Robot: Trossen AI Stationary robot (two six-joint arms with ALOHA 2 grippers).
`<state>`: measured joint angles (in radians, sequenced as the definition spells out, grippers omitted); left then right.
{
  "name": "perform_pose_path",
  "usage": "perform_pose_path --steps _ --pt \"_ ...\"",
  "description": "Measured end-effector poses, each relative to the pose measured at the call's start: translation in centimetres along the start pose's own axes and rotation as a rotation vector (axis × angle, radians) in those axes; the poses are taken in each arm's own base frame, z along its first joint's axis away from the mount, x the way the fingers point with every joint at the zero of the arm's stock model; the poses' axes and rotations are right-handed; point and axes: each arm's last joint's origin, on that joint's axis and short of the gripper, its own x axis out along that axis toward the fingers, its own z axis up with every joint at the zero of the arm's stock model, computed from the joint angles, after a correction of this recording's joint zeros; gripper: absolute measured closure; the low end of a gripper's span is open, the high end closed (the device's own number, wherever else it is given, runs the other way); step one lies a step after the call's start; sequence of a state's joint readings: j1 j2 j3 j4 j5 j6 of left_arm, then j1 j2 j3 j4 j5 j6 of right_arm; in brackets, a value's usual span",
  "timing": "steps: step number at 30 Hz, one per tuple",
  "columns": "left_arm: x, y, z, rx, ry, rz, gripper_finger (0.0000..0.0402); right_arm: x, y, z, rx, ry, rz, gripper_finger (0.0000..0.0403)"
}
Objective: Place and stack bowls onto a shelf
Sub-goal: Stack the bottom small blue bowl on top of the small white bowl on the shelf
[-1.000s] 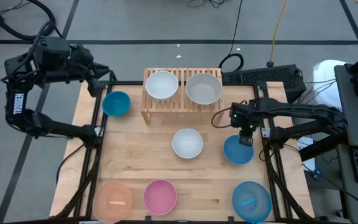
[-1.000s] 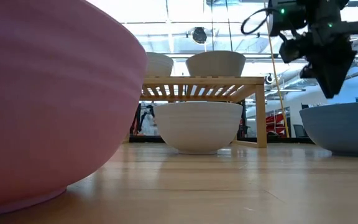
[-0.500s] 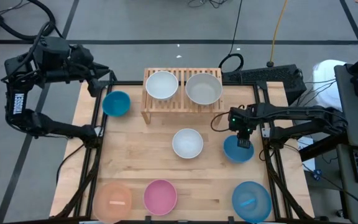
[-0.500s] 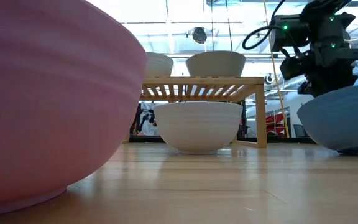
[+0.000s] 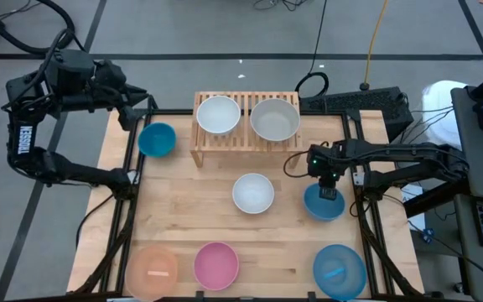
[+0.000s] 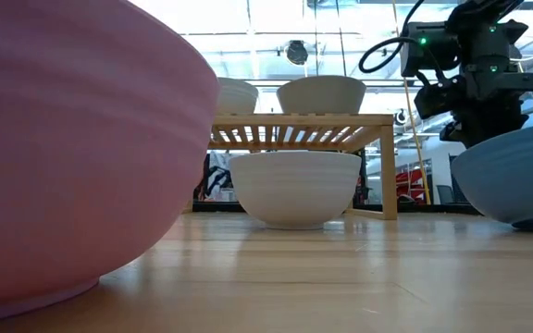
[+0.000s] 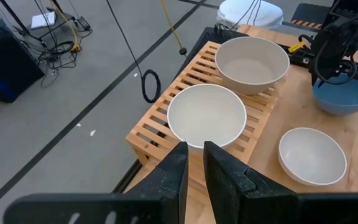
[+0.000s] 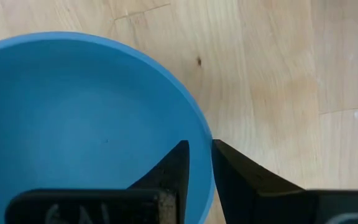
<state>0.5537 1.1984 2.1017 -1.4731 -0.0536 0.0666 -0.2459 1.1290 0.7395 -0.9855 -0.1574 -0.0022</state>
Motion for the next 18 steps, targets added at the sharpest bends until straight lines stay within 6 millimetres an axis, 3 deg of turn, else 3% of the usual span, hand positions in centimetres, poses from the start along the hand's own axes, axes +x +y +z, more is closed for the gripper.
perform_pose_path --steps 9,18 --pt "0.0 0.0 0.02 0.0 -0.002 0.0 0.0344 -0.01 0.02 0.03 0.043 -0.002 0.005 0.0328" --pt "0.0 0.0 0.03 -0.001 -0.003 0.0 0.0344 -0.03 0.09 0.45 0.016 -0.044 0.029 0.0288"
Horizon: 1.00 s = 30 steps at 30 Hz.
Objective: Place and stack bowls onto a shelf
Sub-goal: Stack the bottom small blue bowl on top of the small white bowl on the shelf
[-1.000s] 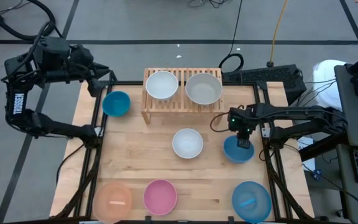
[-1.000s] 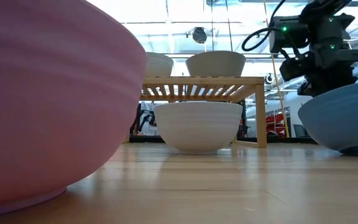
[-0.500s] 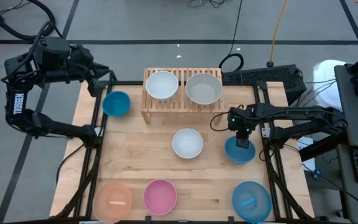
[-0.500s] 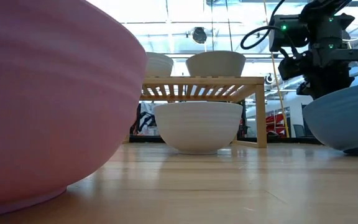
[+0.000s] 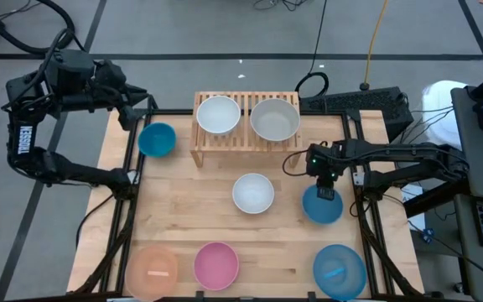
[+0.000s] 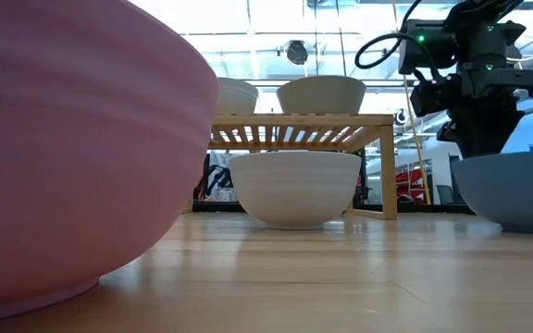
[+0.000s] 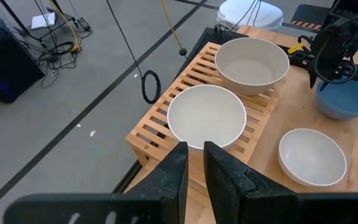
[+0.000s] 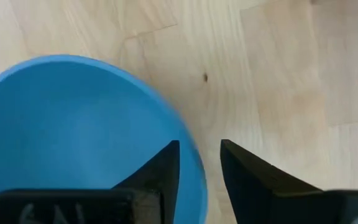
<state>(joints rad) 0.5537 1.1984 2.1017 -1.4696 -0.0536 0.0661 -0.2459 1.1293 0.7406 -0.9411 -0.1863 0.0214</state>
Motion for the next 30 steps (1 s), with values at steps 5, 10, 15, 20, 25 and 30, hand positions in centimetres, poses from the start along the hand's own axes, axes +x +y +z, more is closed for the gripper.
perform_pose_path --steps 5,10,15,20,25,30 --pt "0.0 0.0 0.0 -0.004 0.0 0.0 0.0344 0.0 0.0 -0.1 -0.015 0.006 -0.002 0.0285" --pt "0.0 0.0 0.0 -0.005 0.0 0.0 0.0344 0.1 -0.1 -0.1 -0.023 0.009 -0.006 0.0286" --pt "0.0 0.0 0.0 -0.005 0.0 0.0 0.0344 0.9 -0.2 0.2 -0.019 0.054 0.0 0.0286" --pt "0.0 0.0 0.0 -0.004 0.0 0.0 0.0344 2.0 -0.4 0.5 -0.006 0.121 -0.003 0.0305" --pt "0.0 0.0 0.0 0.006 0.0 0.0 0.0344 2.2 -0.4 0.6 -0.005 0.138 -0.003 0.039" --pt "0.0 0.0 0.0 0.007 0.0 0.0 0.0344 1.0 -0.2 1.1 -0.006 0.108 -0.008 0.0401"
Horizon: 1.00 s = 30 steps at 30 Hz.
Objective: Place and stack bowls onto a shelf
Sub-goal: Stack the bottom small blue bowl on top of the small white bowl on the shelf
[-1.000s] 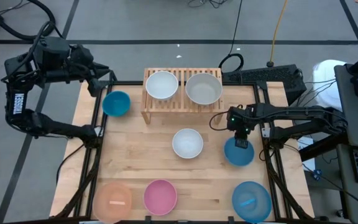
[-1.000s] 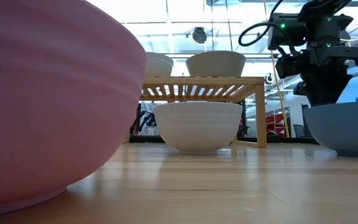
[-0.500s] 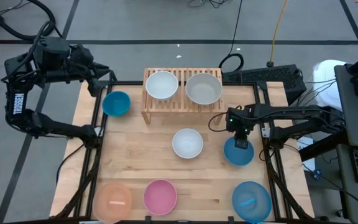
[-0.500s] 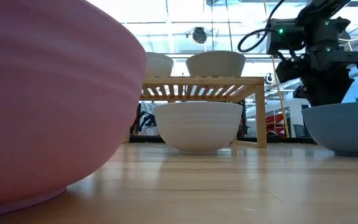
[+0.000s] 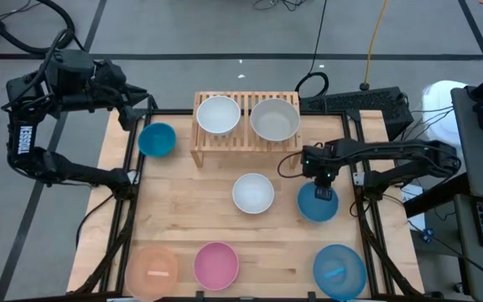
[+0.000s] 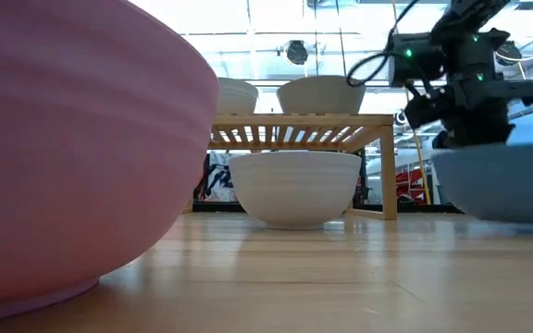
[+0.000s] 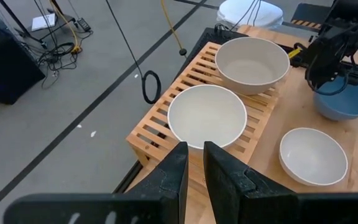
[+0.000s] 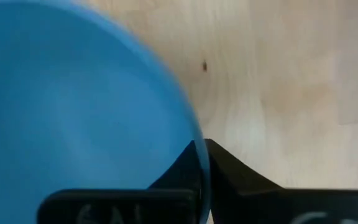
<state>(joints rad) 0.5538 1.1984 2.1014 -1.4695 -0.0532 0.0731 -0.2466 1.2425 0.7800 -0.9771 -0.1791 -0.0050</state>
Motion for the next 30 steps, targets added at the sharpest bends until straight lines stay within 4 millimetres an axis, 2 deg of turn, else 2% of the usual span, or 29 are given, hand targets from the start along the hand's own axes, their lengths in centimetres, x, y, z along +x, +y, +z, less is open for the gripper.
perform_pose_path --steps 4,9,14,18,24,30 --pt "0.0 0.0 0.0 0.0 0.0 0.0 0.0344 -3.0 0.4 0.5 0.001 0.01 -0.065 0.0402" --pt "0.0 0.0 0.0 0.0 0.0 0.0 0.0344 -8.5 1.0 1.1 -0.007 0.002 -0.184 0.0402" --pt "0.0 0.0 0.0 0.0 0.001 0.0 0.0344 -14.3 1.8 1.4 0.02 -0.105 -0.258 0.0402" --pt "0.0 0.0 0.0 0.0 0.001 0.0 0.0344 -18.0 2.3 1.9 0.029 -0.237 -0.313 0.0402" --pt "0.0 0.0 0.0 0.001 0.001 0.0 0.0344 -22.3 2.8 3.8 0.021 -0.372 -0.405 0.0403" --pt "0.0 0.0 0.0 0.001 0.002 0.0 0.0344 -24.9 3.1 7.5 -0.041 -0.447 -0.424 0.0403"
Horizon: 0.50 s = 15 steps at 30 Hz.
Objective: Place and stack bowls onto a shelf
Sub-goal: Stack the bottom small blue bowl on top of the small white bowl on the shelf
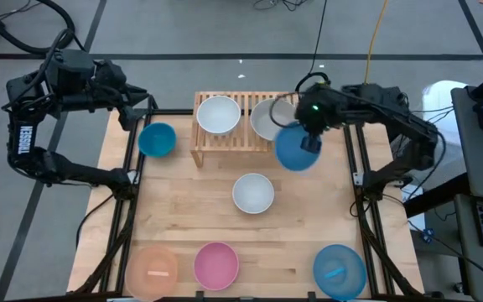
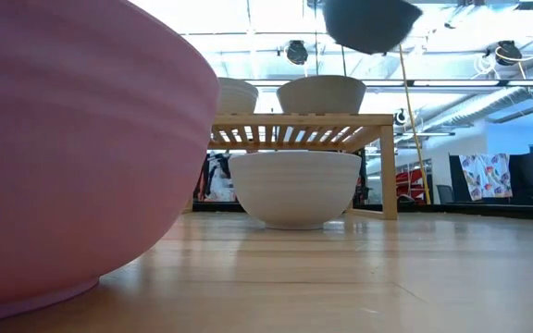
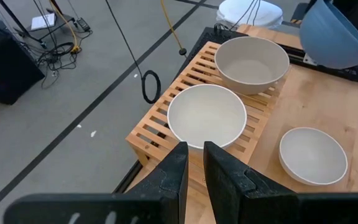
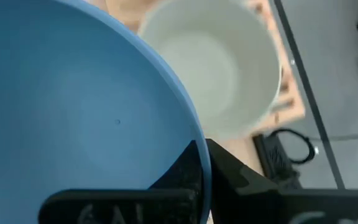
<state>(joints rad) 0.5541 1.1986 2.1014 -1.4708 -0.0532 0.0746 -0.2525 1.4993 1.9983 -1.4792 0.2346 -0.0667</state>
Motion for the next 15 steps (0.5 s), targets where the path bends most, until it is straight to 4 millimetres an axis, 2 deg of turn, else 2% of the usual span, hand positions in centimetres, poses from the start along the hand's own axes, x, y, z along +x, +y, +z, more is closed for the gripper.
perform_pose_path --steps 6,9,15 --pt "0.0 0.0 0.0 0.001 0.002 -0.001 0.0344 0.0 -0.5 4.4 -0.048 -0.091 -0.01 0.0403" --pt "0.0 0.0 -0.1 0.001 0.013 -0.001 0.0344 0.8 -0.9 6.2 -0.049 -0.134 0.002 0.0403" --pt "0.0 0.0 -0.4 0.002 0.045 -0.004 0.0344 2.6 -2.3 8.0 -0.023 -0.274 0.027 0.0403"
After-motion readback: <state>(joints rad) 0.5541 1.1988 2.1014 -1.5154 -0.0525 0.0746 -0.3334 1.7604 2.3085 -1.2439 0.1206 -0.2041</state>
